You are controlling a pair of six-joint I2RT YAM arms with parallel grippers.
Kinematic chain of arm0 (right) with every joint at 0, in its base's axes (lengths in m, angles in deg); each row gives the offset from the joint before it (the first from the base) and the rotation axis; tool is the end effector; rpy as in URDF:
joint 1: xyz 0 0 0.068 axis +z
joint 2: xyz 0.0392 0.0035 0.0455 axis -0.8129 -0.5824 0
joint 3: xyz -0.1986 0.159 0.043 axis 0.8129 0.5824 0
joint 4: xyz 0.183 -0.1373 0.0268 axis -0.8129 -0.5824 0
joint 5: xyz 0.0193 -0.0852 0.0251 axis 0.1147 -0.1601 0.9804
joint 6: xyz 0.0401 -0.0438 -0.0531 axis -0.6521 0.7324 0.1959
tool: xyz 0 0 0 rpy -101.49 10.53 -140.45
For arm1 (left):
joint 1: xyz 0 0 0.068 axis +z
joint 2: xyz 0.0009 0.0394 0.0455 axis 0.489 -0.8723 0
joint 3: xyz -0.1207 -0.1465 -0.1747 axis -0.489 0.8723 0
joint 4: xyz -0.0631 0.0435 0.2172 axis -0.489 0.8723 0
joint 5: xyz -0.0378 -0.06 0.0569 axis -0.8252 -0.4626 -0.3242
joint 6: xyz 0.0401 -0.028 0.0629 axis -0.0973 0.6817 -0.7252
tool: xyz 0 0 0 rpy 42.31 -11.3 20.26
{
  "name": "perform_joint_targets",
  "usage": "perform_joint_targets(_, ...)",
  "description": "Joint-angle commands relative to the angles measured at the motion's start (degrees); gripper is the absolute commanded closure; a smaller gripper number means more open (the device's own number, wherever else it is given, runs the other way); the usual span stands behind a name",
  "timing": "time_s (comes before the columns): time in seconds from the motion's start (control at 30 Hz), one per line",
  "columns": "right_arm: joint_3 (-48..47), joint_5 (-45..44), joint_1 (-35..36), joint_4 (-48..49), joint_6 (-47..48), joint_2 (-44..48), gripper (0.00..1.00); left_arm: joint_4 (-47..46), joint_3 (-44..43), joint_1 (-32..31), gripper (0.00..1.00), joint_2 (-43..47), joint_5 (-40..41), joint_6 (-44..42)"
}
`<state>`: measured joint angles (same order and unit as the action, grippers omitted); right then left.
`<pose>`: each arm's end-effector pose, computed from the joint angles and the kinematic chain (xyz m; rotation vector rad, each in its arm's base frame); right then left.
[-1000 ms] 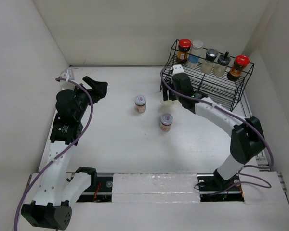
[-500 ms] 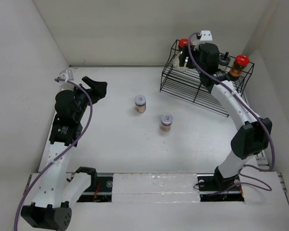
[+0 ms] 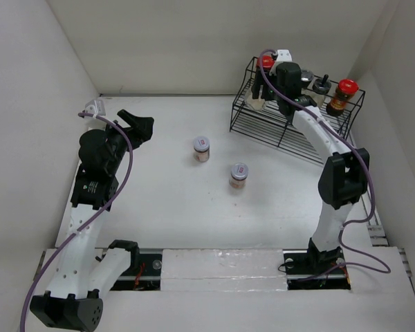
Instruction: Organize the condiment bottles
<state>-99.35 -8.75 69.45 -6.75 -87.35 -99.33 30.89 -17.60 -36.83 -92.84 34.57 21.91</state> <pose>0.4410 0.1152 0.3308 -0.1012 1.8892 0.2159 0.1954 -0.0323 0.3937 -0.2740 1.5328 -0.6405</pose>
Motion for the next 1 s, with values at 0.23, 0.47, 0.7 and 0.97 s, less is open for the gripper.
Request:
perform_joint_targets(0.23,-2.7,-1.93,1.36,2.77,1.88,6.37,0.0,-2.86,-0.81,-0.18,0.27,0.48,0.11,-0.69)
perform_joint_targets(0.47,9.76,-0.64,7.77,9.18,6.63,15.95,0.43,-2.86,-0.81,-0.18,0.27,0.48,0.64,-0.69)
perform_joint_targets(0.7,23.49,13.36,18.84,19.82,6.63,11.57,0.36,-2.86,-0.81,-0.18,0.27,0.48,0.55,-0.69)
perform_joint_targets(0.97,23.42,14.67,22.45,15.17,7.16,2.53,0.01,-2.86,-0.81,-0.18,0.25,0.48,0.03,-0.69)
